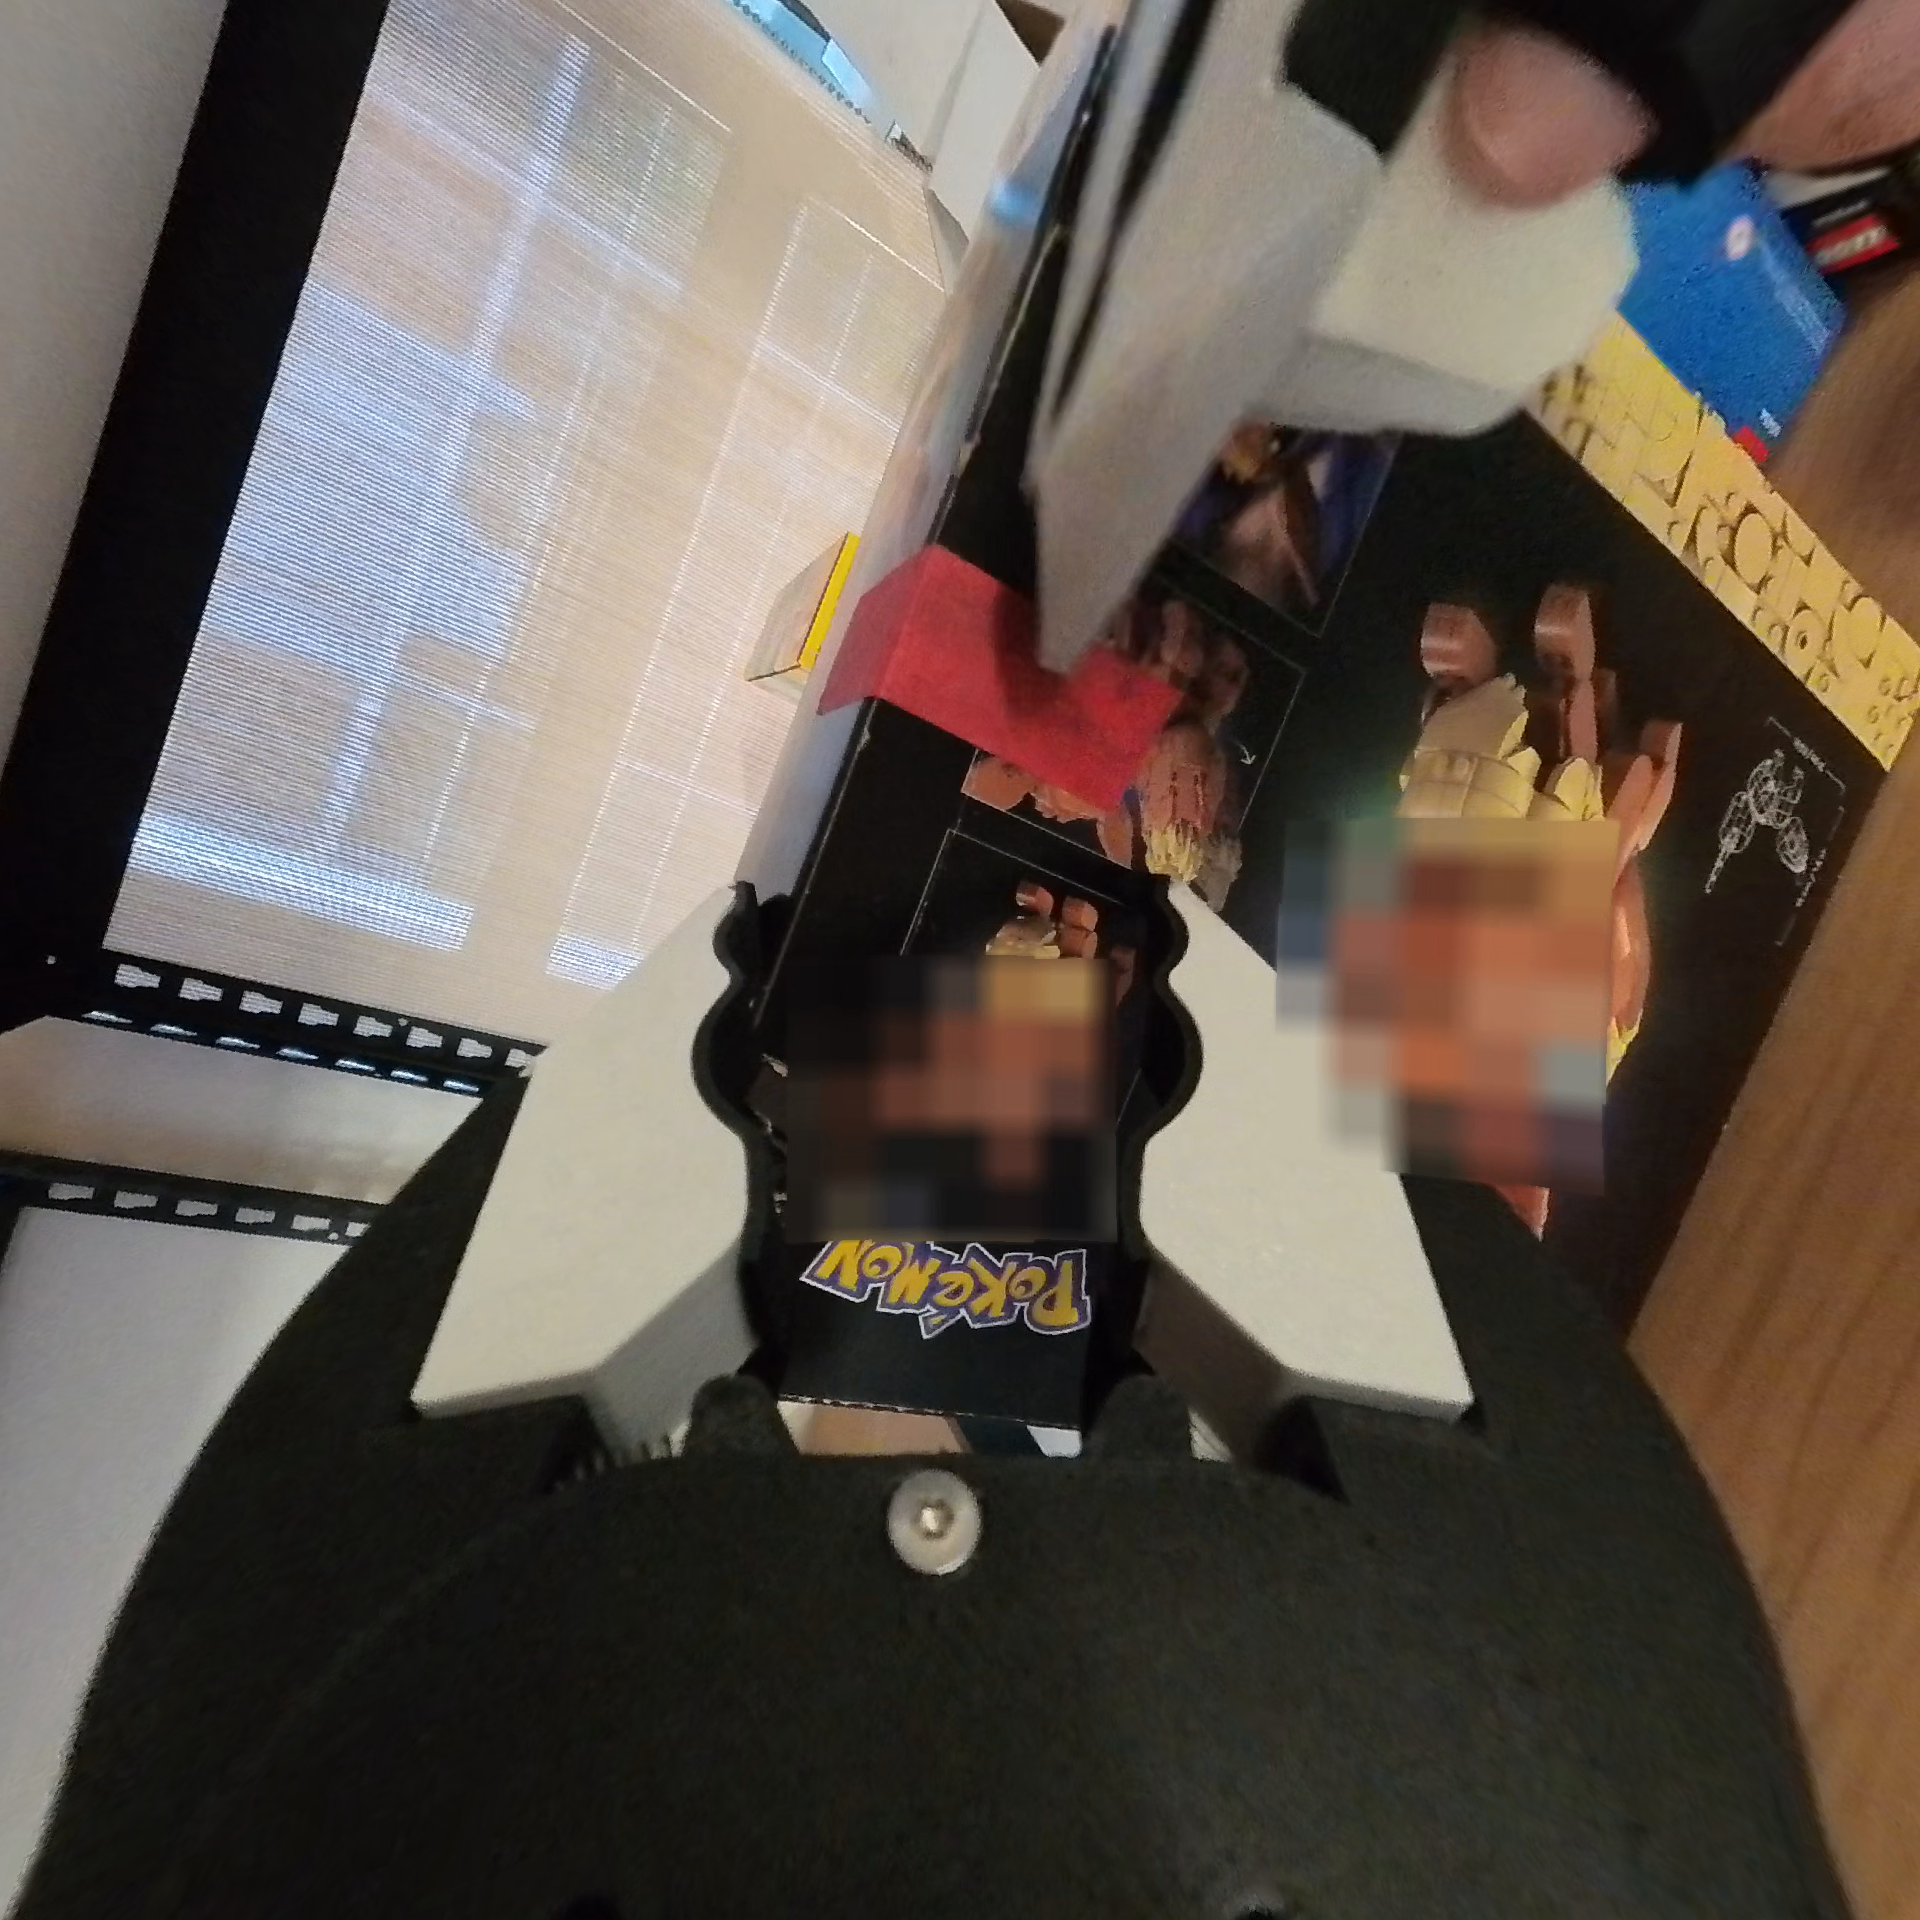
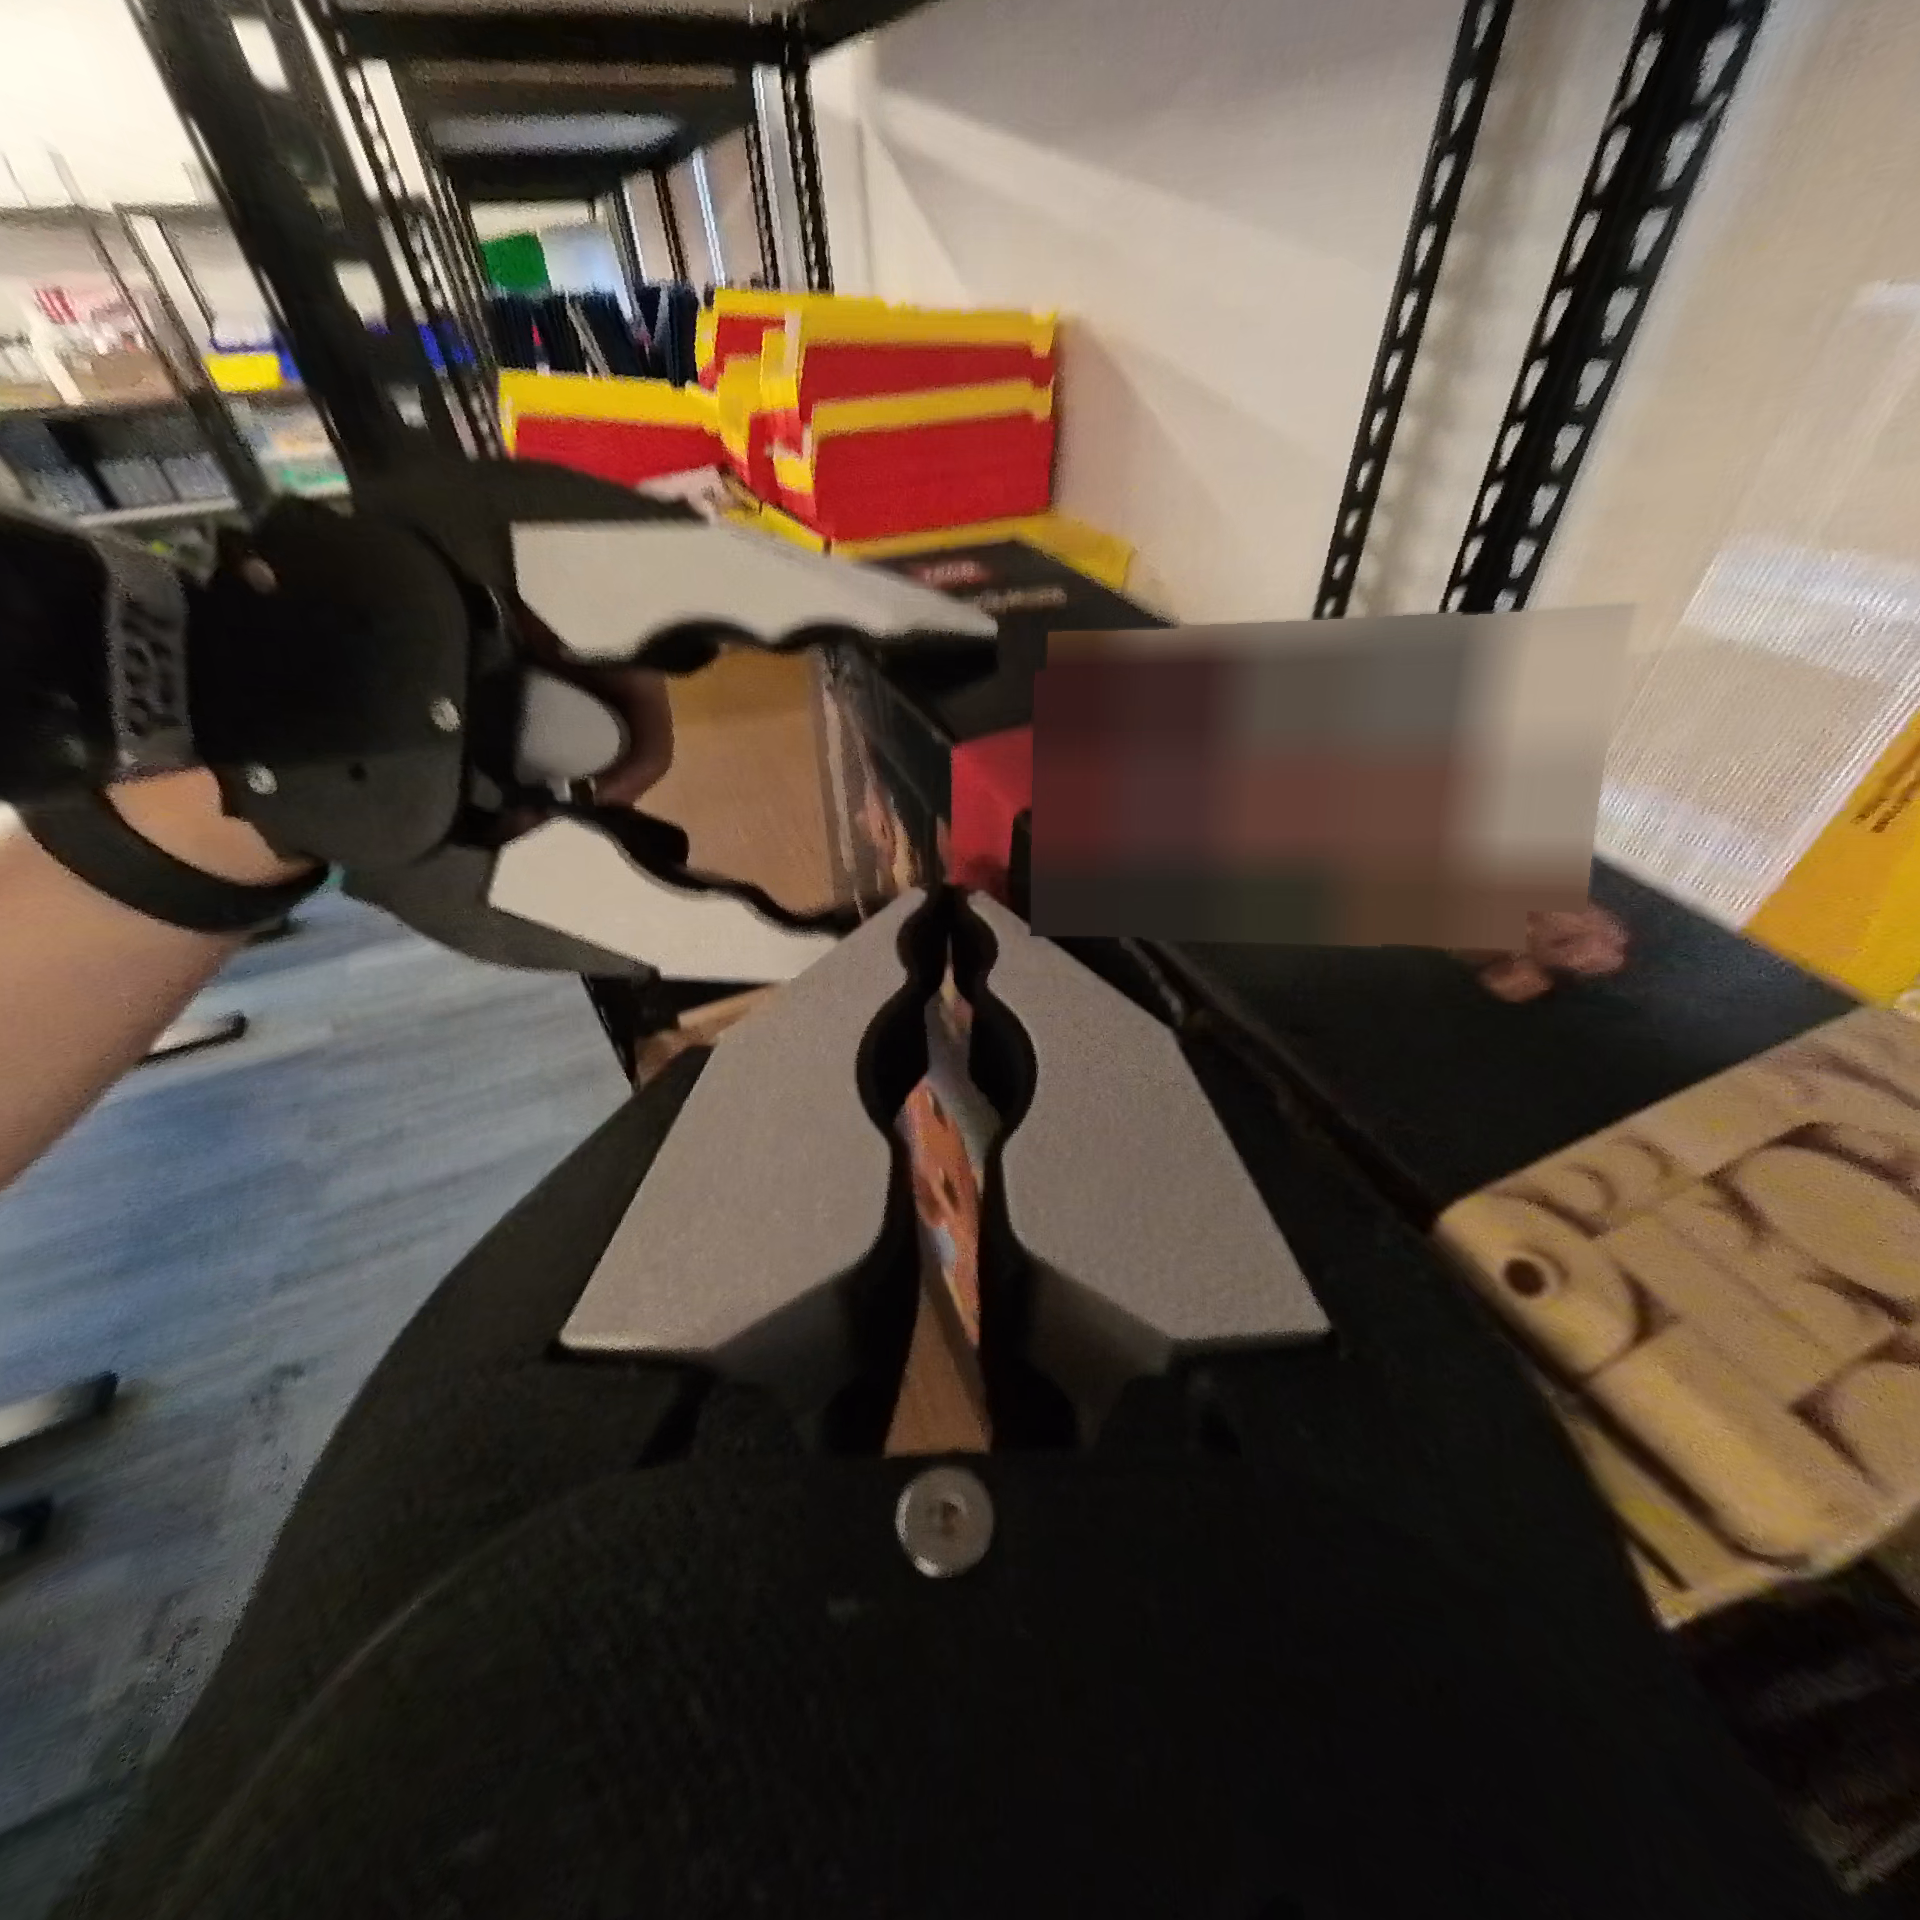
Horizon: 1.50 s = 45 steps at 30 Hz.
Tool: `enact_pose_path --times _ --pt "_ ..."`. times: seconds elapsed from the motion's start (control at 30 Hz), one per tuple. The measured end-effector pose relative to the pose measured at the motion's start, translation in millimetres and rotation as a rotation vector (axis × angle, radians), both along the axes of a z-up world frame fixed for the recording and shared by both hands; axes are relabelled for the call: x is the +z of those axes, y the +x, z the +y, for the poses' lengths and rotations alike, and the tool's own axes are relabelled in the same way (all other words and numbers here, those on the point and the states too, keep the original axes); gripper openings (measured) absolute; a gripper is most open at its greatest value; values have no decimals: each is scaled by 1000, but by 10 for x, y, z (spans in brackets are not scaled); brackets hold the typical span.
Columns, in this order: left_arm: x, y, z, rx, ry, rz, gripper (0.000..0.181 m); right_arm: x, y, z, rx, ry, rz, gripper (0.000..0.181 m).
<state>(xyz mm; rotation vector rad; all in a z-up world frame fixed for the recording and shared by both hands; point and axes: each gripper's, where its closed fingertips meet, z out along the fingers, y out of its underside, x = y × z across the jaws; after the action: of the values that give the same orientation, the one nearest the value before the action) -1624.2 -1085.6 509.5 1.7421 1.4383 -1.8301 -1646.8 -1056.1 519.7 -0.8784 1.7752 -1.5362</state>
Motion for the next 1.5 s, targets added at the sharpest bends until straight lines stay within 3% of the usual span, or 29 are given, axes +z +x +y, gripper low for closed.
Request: enact_pose_path --times 0.1,0.17,0.2,0.27,0.33,0.4,0.43,0.5,0.57,0.63,0.73,0.8,0.9,0.97,1.03,1.1,1.13,1.23,1.37,1.43,1.5 --pt "3 8 7 0 5 -19 72 198 15 -12 -32 -64 10 0" --pt "1 6 10 3 -2 -17 72 115 34 6 -58 15 75 0" --pt "3 2 15 -4 -9 -14 72 196 66 171 -7 11 54 0" --pt "31 4 51 -25 -2 31 72 602 -84 650 34 -191 -75 0" --pt "232 75 134 -24 -3 234 76 749 -540 980 -99 -366 -98 0" --pt "424 255 324 -44 67 532 83 531 -967 1173 -197 -391 -111 6" --pt "452 354 438 -74 124 673 88 356 -1139 1179 -238 -375 -150 24" --pt "364 506 620 -151 180 851 100 -90 -1371 984 -309 -305 -195 42" --pt "127 639 537 -104 165 924 111 -522 -1416 676 -348 -174 -230 55" --pt "-216 618 320 -42 241 927 127 -777 -1339 453 -376 -131 -236 55" --pt "-595 510 65 -10 398 936 129 -1016 -1297 245 -484 -146 -122 48" --pt "-696 537 -32 2 392 946 120 -1024 -1264 191 -502 -181 -81 40" --pt "-868 525 -117 21 442 930 114 -1041 -1116 138 -418 -158 -65 39" --pt "-926 561 -176 60 411 902 101 -1028 -1109 140 -412 -138 -93 38" --pt "-939 633 -250 126 389 902 101 -1033 -1064 240 -375 -108 -142 38" --pt "-952 723 -309 218 383 934 90 -999 -997 400 -278 -133 -154 12" --pt "-930 744 -295 233 360 955 86 -930 -1033 426 -269 -166 -175 12" --pt "-813 740 -179 199 281 983 84 -716 -1253 298 -312 -237 -199 59" --pt "-696 707 -146 169 300 1001 92 -722 -1117 112 -192 -147 -168 100" --pt "-701 711 -192 173 358 1024 95 -793 -1043 21 -170 -119 -119 104" --pt "-740 740 -235 189 413 1052 95 -811 -940 25 -125 -98 -119 96"
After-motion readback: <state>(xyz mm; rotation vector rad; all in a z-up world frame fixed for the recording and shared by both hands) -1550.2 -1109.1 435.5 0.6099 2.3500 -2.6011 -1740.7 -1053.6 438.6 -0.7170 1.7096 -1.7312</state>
